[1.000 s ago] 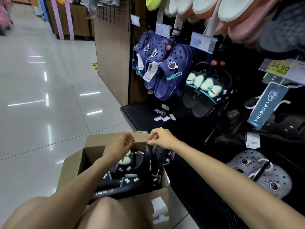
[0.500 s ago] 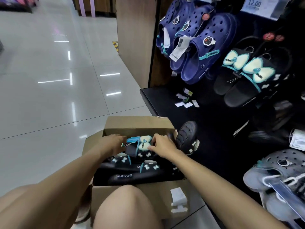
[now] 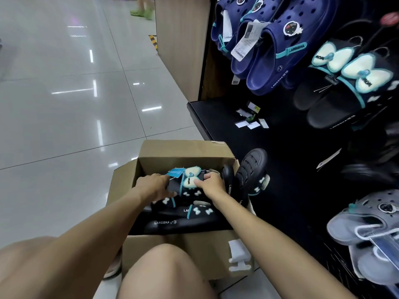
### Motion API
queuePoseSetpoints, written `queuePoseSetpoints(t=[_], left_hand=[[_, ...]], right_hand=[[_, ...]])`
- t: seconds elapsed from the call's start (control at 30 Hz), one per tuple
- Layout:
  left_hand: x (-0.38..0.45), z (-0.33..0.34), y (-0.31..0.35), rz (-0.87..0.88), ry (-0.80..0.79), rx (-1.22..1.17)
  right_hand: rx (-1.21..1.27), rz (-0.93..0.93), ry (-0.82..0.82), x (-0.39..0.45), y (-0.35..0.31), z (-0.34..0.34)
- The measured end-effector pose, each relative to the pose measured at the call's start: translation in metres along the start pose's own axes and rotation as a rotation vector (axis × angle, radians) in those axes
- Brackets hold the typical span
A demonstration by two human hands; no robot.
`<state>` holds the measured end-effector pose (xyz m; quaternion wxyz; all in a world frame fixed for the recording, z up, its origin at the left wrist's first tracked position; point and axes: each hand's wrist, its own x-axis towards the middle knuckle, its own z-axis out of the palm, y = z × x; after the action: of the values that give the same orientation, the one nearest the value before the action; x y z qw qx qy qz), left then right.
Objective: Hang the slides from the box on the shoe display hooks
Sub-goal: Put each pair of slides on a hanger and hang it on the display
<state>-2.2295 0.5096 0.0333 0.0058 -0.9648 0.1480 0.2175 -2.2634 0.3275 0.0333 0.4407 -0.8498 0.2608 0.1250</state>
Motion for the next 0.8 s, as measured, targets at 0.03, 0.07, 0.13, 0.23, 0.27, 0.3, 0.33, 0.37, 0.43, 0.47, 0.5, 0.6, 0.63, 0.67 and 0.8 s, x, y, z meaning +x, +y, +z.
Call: queuePoseSetpoints(t=[0.03, 0.07, 0.13, 0.23, 0.27, 0.3, 0.33, 0.37, 0.43, 0.47, 0.5, 0.6, 0.63, 0.67, 0.8], left_hand=[[0.001, 0.0, -0.002, -0.011, 0.014, -0.019], [0.002, -0.001, -0.005, -0.025, 0.027, -0.036], [0.004, -0.002, -0.01, -0.056, 0.038, -0.056], [0.004, -0.003, -0.016, -0.089, 0.054, -0.095], [0.004, -0.003, -0.018, -0.092, 0.054, -0.112], [0.003, -0.004, -0.019, -0.097, 0.051, -0.13], [0.002, -0.004, -0.021, -0.102, 0.047, -0.148], [0.001, -0.005, -0.023, -0.109, 0.042, -0.163], [0.0, -0.005, -0.027, -0.122, 0.044, -0.204], [0.0, -0.005, -0.028, -0.128, 0.044, -0.232], [-0.001, -0.006, -0.029, -0.138, 0.046, -0.262], [-0.004, -0.012, -0.028, -0.154, 0.075, -0.268], [-0.006, -0.015, -0.027, -0.156, 0.095, -0.252], [-0.006, -0.018, -0.026, -0.16, 0.113, -0.246], [-0.009, -0.027, -0.024, -0.172, 0.161, -0.322]], right_hand=[[0.017, 0.002, -0.002, -0.002, 0.0, -0.001], [0.04, 0.009, -0.008, -0.003, 0.0, -0.002], [0.095, 0.014, -0.021, -0.004, 0.001, -0.006], [0.14, 0.001, -0.015, -0.008, -0.001, -0.012], [0.149, -0.001, -0.008, -0.009, -0.003, -0.013], [0.162, -0.004, 0.0, -0.011, -0.003, -0.014], [0.187, 0.001, 0.004, -0.012, -0.004, -0.015], [0.222, 0.003, 0.006, -0.013, -0.005, -0.016], [0.293, 0.02, 0.023, -0.014, -0.004, -0.018], [0.32, 0.029, 0.04, -0.013, -0.003, -0.019], [0.344, 0.035, 0.053, -0.013, -0.003, -0.02], [0.411, 0.039, 0.058, -0.014, -0.002, -0.022], [0.426, 0.04, 0.057, -0.015, -0.002, -0.023], [0.451, 0.037, 0.057, -0.013, -0.001, -0.023], [0.576, 0.033, 0.075, -0.013, -0.007, -0.032]])
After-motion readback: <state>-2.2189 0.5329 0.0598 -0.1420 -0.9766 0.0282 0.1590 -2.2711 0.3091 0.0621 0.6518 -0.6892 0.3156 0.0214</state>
